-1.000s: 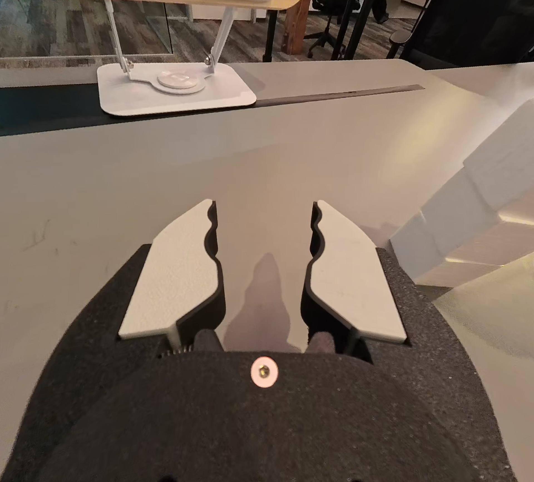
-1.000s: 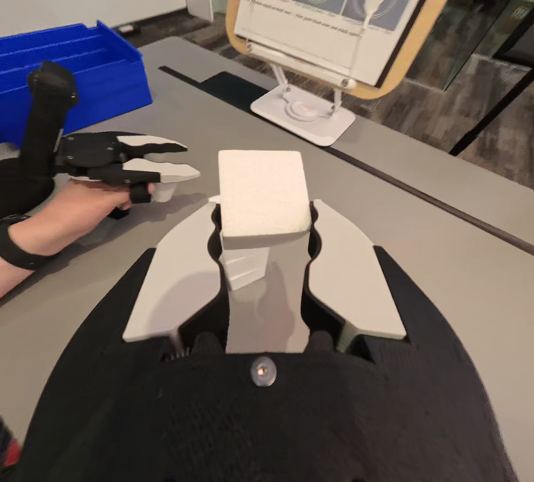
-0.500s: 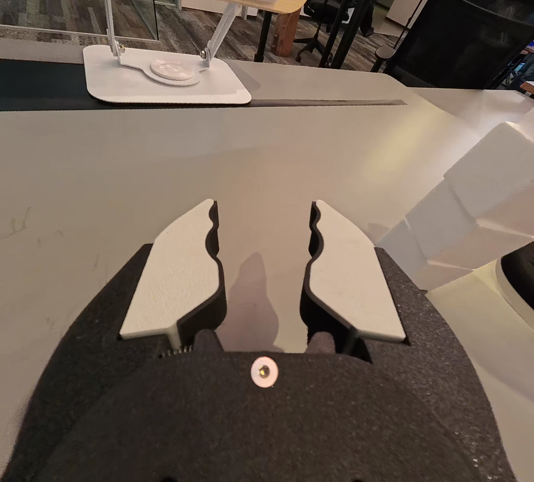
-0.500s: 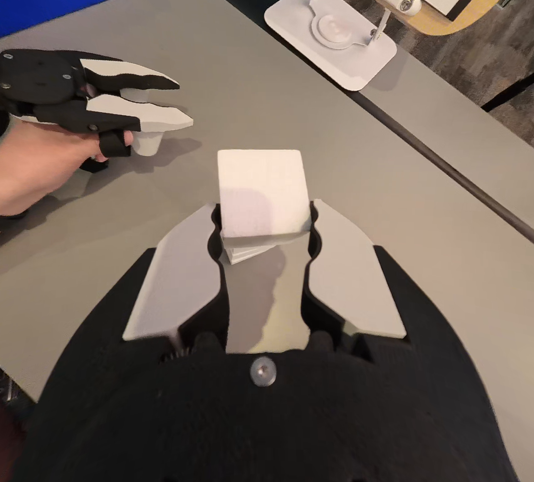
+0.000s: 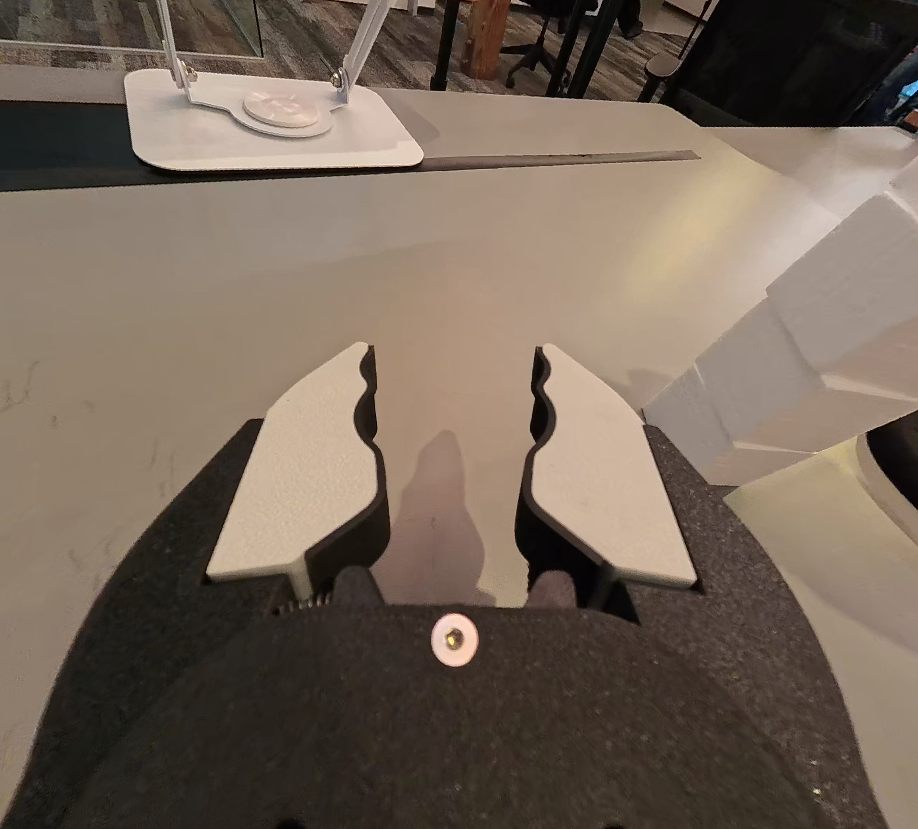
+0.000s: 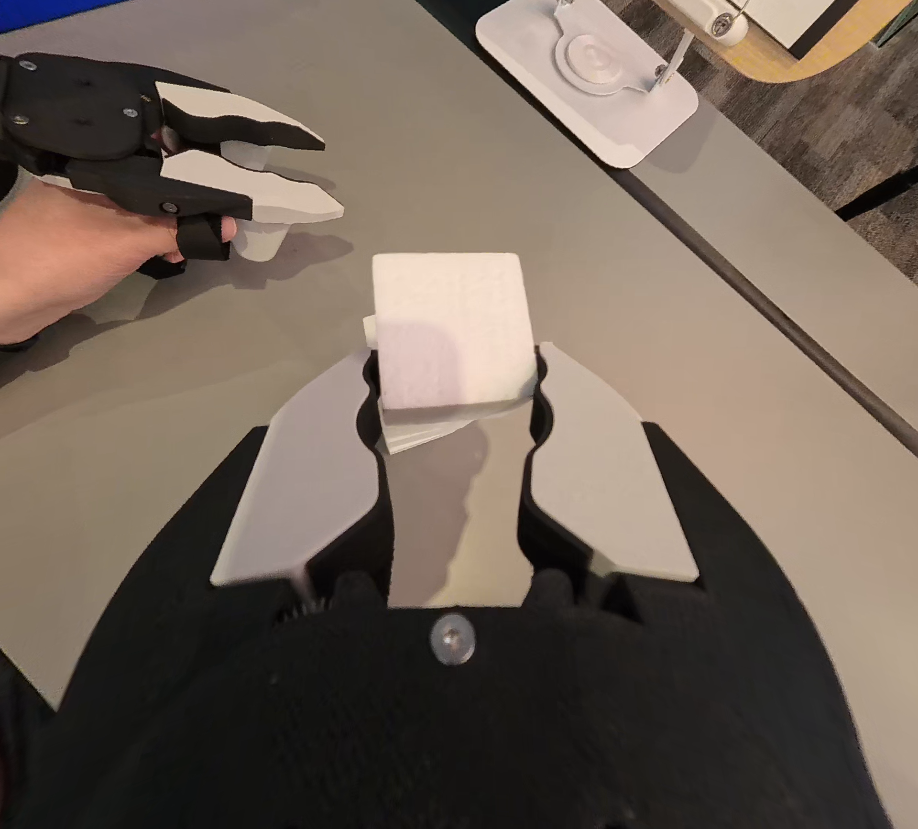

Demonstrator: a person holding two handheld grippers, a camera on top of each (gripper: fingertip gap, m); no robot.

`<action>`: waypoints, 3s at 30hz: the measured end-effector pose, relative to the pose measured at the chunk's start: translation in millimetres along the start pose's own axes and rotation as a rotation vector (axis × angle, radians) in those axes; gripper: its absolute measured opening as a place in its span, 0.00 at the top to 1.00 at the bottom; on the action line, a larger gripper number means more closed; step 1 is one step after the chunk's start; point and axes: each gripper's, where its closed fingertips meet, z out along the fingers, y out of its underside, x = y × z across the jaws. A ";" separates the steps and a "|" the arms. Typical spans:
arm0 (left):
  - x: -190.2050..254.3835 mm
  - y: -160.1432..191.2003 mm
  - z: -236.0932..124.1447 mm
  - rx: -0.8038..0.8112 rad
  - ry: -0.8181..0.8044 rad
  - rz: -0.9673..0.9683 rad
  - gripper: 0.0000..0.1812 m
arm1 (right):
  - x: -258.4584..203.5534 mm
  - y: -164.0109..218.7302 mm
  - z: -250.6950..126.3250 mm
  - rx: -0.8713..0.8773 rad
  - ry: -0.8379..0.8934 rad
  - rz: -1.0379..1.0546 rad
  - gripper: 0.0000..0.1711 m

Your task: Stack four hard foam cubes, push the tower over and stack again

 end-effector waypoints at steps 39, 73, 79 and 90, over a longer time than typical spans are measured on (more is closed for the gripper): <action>-19.2 -23.5 -23.5 0.078 -0.057 0.011 0.67 | 20.9 176.4 6.8 -0.178 0.132 0.717 1.00; -76.4 -83.8 -114.7 0.407 -0.165 -0.223 0.69 | -3.9 20.5 -14.8 0.439 -0.010 0.243 0.71; -65.9 -67.8 -118.6 0.190 -0.123 -0.028 0.74 | 13.7 27.3 -34.6 0.568 -0.177 0.313 0.68; -104.0 -88.4 -161.5 -0.369 0.178 0.861 0.68 | 55.7 22.7 -3.5 0.493 -0.447 0.113 0.64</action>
